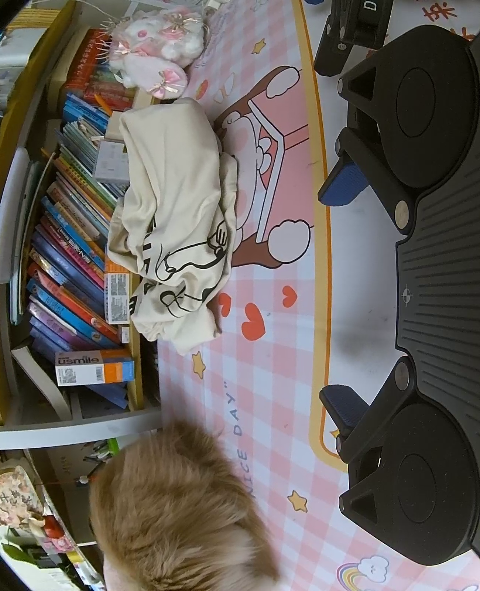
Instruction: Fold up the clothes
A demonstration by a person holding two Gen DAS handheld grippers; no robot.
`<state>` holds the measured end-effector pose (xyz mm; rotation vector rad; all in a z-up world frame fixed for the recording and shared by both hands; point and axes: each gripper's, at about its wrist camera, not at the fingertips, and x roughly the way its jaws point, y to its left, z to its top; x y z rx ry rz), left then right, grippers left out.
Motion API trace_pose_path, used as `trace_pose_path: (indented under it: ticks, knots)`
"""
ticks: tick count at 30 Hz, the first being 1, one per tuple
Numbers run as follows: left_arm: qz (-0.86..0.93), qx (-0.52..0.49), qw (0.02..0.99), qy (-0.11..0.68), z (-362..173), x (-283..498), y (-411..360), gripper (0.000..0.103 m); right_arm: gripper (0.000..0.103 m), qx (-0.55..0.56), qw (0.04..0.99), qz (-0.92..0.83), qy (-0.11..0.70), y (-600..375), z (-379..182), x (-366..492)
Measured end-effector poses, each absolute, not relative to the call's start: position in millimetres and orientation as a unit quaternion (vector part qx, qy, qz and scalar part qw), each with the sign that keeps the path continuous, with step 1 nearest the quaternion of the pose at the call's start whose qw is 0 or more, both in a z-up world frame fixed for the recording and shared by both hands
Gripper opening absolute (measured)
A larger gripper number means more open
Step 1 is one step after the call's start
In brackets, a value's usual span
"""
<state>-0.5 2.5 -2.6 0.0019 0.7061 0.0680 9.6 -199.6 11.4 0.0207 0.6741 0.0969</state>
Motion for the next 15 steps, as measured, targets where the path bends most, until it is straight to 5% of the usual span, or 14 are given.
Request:
trace_pose_path:
  ticks: [15]
  knots:
    - [0.036, 0.005, 0.933, 0.357, -5.5, 1.3, 0.8, 0.103, 0.103, 0.015, 0.940, 0.051, 0.337, -199.0, 9.9, 11.2]
